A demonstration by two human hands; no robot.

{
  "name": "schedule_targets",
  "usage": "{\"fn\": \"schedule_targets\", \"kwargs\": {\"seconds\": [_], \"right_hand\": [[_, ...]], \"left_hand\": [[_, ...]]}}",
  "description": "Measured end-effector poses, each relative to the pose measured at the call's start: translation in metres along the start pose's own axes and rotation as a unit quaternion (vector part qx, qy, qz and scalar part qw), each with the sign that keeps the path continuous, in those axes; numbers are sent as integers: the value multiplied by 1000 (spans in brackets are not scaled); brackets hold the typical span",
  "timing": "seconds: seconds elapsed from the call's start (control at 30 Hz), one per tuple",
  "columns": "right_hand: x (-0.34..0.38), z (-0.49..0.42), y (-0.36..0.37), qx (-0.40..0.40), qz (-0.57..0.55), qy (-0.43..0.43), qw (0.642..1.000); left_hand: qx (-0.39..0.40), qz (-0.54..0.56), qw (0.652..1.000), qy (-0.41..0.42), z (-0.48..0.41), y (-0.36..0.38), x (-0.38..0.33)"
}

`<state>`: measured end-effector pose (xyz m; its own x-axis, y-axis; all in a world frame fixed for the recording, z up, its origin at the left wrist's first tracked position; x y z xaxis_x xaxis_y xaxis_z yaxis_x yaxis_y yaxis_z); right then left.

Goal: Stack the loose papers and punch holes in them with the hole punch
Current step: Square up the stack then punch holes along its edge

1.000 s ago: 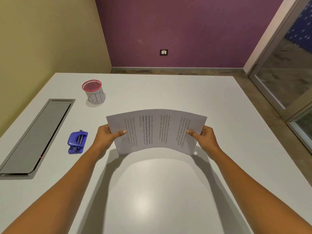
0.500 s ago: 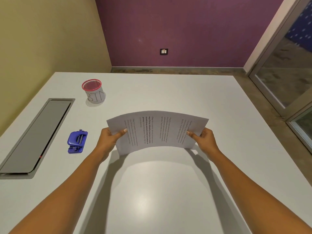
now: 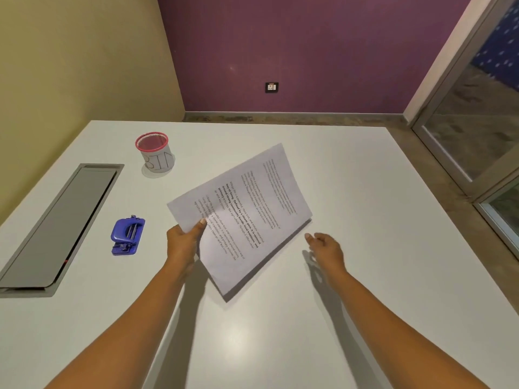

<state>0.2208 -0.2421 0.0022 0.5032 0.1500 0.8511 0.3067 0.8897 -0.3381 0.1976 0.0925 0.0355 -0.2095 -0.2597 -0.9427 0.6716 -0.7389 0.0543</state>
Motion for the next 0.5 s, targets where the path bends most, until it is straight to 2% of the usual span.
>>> {"fn": "schedule_targets", "kwargs": {"seconds": [0.13,0.23,0.33,0.5], "right_hand": [[-14,28,35,102,-18,86,991],[-12,42,55,157,-94,123,975],[-5,43,62,159,-158,113,968],[5,38,54,97,-161,83,979]], "left_hand": [[-34,71,996,-37,13,2,12],[-62,110,989,-76,24,4,24],[-82,141,980,-111,35,8,35],[-105,159,965,-180,45,7,56]]}}
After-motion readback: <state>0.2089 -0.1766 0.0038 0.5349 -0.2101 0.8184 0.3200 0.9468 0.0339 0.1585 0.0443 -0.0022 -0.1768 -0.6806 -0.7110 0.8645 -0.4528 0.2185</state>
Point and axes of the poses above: each hand's wrist, its own z-axis away from the middle knuckle, its own y-axis out of the palm, x = y × z, the point moved 9 cm from there along -z, towards the middle knuckle, and after that the axes turned 11 degrees about -x, right-handed, at the moved point
